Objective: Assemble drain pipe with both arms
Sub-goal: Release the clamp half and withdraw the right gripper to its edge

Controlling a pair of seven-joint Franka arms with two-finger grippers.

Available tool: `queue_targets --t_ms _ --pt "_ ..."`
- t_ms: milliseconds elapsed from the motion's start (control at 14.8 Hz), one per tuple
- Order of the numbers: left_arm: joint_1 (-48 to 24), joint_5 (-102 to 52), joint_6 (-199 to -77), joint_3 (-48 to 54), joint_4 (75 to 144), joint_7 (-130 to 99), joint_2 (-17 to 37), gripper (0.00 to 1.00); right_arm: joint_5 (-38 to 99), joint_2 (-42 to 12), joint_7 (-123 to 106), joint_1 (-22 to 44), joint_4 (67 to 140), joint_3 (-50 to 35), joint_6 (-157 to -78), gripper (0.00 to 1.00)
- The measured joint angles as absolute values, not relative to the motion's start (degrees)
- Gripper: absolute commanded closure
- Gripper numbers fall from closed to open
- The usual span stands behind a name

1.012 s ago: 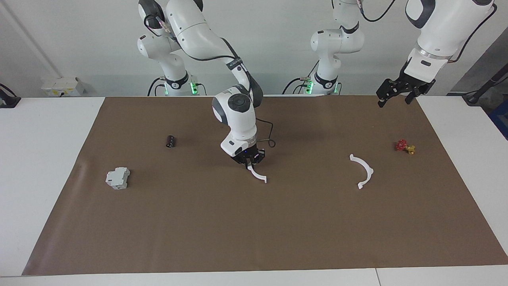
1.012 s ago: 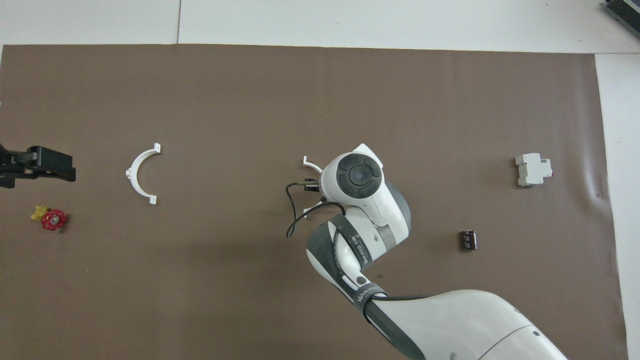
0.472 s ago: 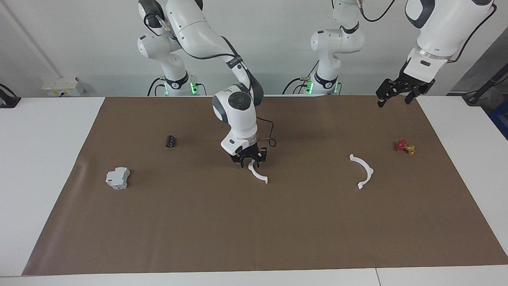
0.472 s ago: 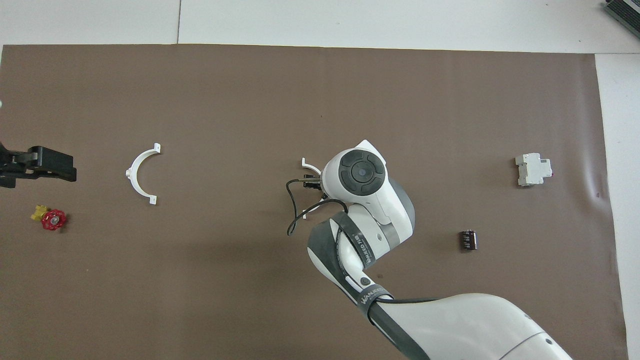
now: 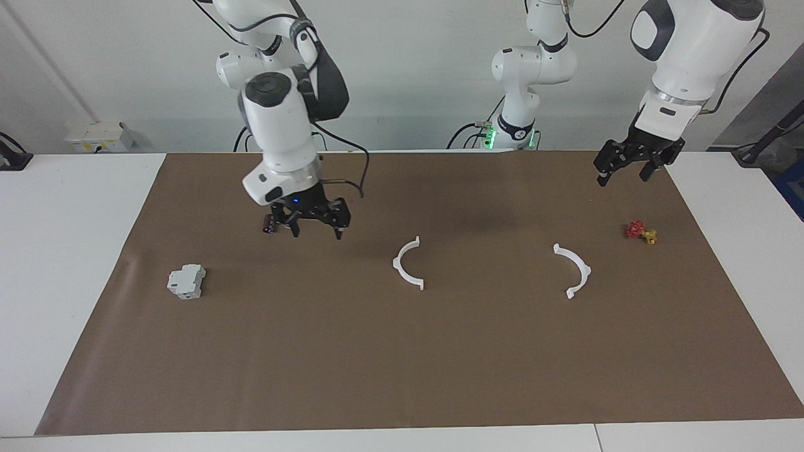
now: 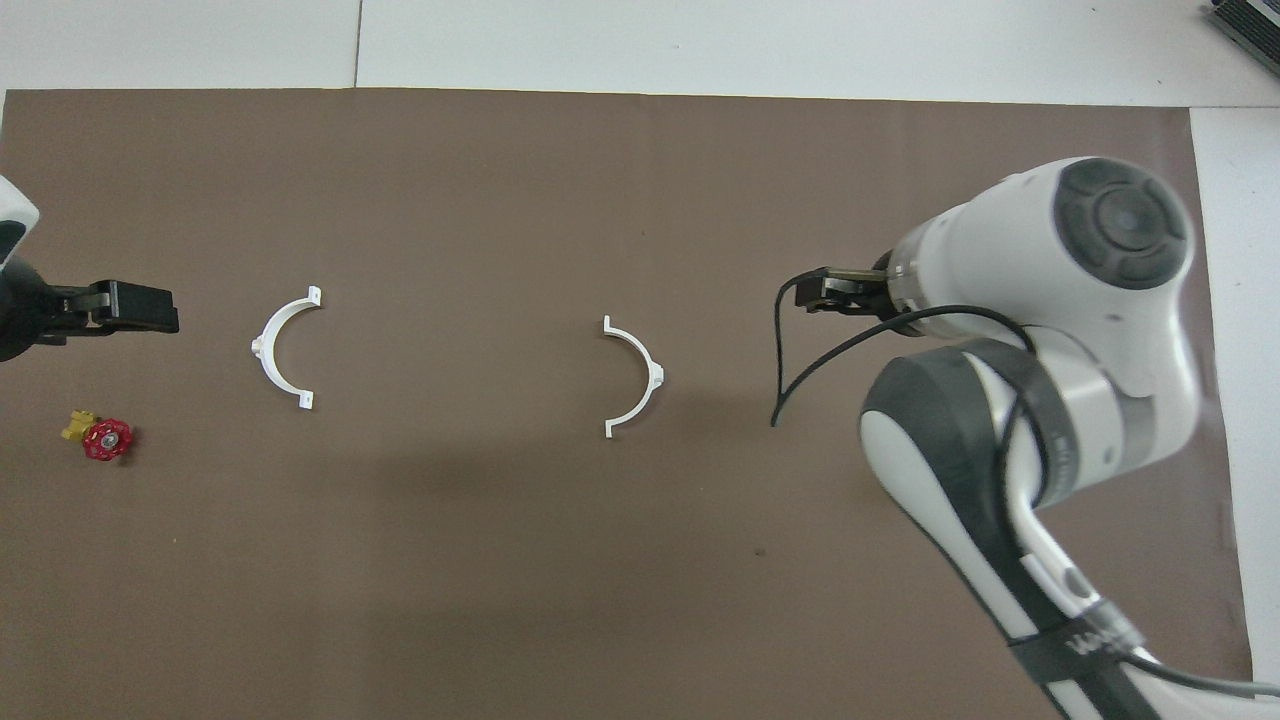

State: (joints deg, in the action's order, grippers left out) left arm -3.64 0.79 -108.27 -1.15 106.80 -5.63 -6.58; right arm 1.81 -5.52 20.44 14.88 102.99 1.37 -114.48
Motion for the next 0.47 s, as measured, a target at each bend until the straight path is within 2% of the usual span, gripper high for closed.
queue_targets --t_ms 202,472 --pt "-2.0 0.8 -119.8 -1.4 115.2 -5.8 -7.2 0.0 0.3 -2.4 12.2 6.6 103.1 1.5 -109.3 0.0" --pt "-1.7 0.8 -128.7 -1.4 119.1 -5.9 -2.1 0.0 -2.4 0.6 10.4 2.3 101.3 1.5 -102.0 0.0"
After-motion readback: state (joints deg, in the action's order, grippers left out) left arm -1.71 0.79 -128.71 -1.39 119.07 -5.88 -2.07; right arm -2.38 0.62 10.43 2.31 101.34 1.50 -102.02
